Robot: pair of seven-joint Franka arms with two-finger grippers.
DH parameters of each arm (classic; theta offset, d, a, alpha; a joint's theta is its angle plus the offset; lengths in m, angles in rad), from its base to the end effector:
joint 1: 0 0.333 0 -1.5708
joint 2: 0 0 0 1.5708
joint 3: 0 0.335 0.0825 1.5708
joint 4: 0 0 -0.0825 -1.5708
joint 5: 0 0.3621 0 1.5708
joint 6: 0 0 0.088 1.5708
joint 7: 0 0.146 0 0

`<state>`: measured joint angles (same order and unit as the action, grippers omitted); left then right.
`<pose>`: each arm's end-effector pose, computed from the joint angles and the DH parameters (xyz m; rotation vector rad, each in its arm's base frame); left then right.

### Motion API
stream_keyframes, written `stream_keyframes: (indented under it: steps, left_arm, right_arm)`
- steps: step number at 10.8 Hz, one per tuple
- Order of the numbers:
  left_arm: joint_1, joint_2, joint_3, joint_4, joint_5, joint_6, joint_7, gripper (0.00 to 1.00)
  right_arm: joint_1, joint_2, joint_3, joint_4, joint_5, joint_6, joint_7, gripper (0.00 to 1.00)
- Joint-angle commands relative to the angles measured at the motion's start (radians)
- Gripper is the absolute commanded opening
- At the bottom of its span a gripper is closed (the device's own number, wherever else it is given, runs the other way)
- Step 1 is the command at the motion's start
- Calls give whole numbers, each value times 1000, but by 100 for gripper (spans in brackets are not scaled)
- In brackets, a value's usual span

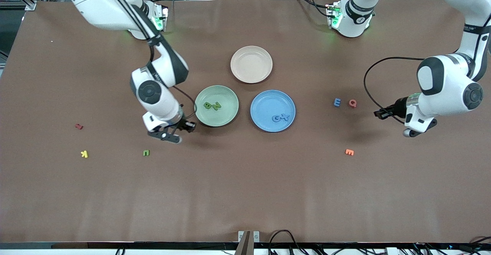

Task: Sort letters by color into matching plates
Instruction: 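Carry the green d to the green plate while the left gripper carries the a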

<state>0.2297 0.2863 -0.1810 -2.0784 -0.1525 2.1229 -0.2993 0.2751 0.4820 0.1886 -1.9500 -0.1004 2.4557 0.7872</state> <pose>0.5378 0.0151 0.2716 2.9036 0.6567 -0.3871 0.5568 0.2710 0.2315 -3.0755 0.4166 -0.0236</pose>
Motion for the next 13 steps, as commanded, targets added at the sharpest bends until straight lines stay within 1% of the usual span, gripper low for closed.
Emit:
stream_keyframes:
  steps: [1, 2, 3, 6, 7, 8, 9, 10, 13]
  left_arm:
    - [-36, -15, -113, 53, 31, -63, -278, 0]
    - [-38, -16, -147, 55, 25, -63, -347, 0]
    - [-64, -16, -161, 70, 21, -63, -410, 0]
    - [-208, -6, -160, 101, -60, -58, -581, 0]
    - [-242, 1, -160, 124, -82, -58, -621, 0]
    - [-265, 14, -160, 135, -88, -57, -635, 0]
    - [-306, 27, -160, 136, -99, -52, -642, 0]
    - [-341, 46, -157, 139, -111, -46, -661, 0]
    - [-420, 103, -150, 168, -111, 8, -707, 0]
  right_arm:
    - [79, -20, 28, -15, 36, -14, 84, 25]
    - [94, -20, 37, -14, 36, -27, 104, 25]
    - [114, -17, 43, -14, 36, -35, 119, 25]
    - [166, -2, 48, -15, 36, -38, 151, 25]
    - [170, -3, 49, -15, 36, -38, 155, 26]
    - [170, -3, 49, -14, 36, -38, 152, 45]
    - [167, -5, 49, -14, 36, -38, 156, 86]
    - [168, -9, 48, -14, 34, -46, 156, 100]
    - [156, -20, 48, -9, 33, -70, 145, 100]
